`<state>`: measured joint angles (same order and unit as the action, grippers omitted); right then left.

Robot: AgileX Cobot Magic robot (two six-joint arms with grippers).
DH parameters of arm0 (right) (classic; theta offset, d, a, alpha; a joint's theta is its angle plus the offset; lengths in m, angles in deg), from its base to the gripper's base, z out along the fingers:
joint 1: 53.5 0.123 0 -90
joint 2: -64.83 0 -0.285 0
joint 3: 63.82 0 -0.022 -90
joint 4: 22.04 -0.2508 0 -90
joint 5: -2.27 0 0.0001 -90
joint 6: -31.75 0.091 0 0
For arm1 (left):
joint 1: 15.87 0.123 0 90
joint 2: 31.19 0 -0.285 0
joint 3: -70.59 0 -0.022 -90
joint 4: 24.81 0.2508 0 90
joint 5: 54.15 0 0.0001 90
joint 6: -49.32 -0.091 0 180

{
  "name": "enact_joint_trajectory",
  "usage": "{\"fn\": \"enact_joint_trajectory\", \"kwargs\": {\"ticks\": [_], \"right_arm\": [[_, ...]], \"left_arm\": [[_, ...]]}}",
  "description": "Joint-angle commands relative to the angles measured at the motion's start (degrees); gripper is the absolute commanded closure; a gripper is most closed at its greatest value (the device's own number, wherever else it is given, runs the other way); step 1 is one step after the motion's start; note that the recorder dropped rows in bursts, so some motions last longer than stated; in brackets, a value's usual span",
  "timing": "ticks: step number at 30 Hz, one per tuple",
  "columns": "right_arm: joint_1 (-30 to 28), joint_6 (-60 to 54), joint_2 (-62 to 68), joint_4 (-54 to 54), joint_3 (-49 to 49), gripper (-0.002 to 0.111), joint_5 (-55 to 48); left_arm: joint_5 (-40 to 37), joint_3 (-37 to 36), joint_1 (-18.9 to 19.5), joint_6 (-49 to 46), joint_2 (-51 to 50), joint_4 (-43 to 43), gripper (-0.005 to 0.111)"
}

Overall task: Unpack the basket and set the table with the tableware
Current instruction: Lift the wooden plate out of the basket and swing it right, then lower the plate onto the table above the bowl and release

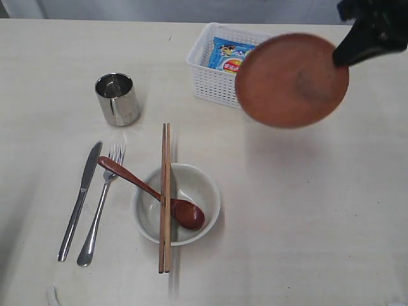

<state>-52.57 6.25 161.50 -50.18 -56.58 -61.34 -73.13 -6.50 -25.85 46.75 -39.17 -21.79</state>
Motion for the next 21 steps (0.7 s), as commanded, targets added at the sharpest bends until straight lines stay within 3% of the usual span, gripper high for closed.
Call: {"fn": "enact_joint_trajectory", "kwargs": {"ticks": [1, 7, 10, 21], "right_arm": [[0.55, -1.10, -2.21, -1.50, 9.49, 0.109, 7.17], [0.55, 2.36, -2.47, -1.87, 21.96, 0.109, 25.45], [0.64, 2.72, -2.34, -7.45, 24.44, 0.109, 32.40], [14.31, 2.83, 8.35, -20.86, 24.68, 0.109, 44.03]], "left_arm": [[0.37, -0.13, 0.14, 0.02, 0.19, -0.08, 0.107], [0.37, -0.13, 0.14, 0.02, 0.19, -0.08, 0.107], [0.37, -0.13, 0.14, 0.02, 0.19, -0.08, 0.107], [0.37, -0.13, 0.14, 0.02, 0.19, -0.08, 0.107]]}}
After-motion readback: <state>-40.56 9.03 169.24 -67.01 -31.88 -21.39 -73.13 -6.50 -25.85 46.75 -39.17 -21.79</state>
